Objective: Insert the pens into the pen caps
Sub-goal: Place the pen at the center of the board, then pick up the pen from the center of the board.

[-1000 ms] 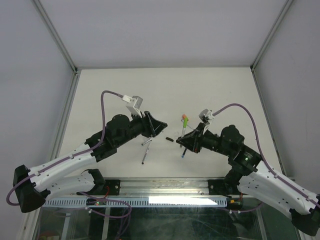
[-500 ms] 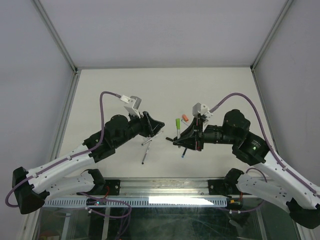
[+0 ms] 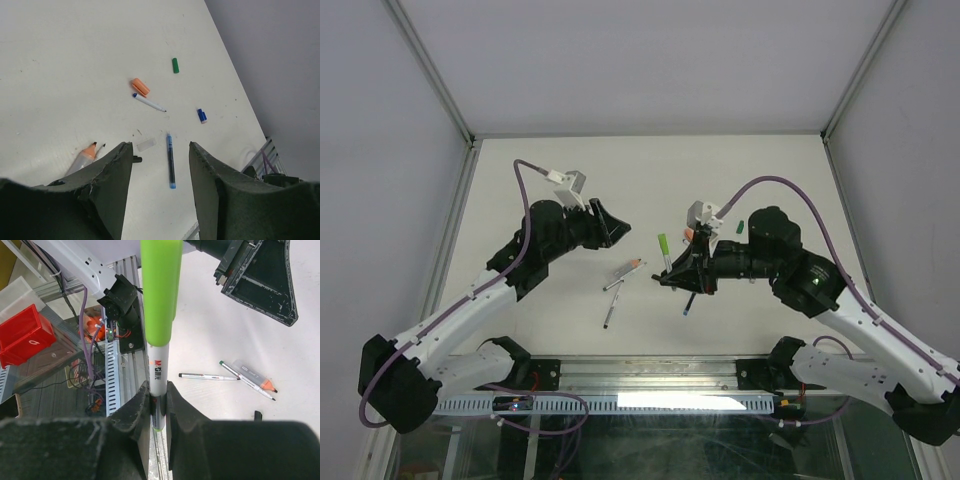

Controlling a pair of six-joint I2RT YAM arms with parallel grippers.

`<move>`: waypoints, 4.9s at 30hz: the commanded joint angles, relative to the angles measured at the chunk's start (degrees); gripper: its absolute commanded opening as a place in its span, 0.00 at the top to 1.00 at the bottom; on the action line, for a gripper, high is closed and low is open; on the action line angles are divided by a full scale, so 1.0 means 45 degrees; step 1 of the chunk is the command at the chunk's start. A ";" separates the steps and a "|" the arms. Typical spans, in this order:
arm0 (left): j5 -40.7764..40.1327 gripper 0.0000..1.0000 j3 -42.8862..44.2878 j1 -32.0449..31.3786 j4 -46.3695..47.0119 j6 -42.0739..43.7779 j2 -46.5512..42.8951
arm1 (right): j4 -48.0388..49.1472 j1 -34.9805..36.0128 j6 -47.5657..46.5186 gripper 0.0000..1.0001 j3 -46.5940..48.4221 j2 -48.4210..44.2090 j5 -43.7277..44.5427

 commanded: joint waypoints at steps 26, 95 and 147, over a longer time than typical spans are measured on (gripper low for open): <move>0.2429 0.49 0.2006 0.2931 -0.0144 0.1154 0.2113 | -0.2384 -0.0139 0.5052 1.00 -0.0391 0.1843 1.0146; 0.1553 0.47 0.2716 0.2944 -0.1505 0.3738 0.3229 | -0.2698 -0.6293 0.4237 0.67 -0.0769 0.4866 0.7542; -0.0974 0.56 0.1995 -0.2419 -0.6842 0.2561 0.6908 | -0.0832 -0.5969 0.5337 0.67 -0.4383 0.1121 0.6405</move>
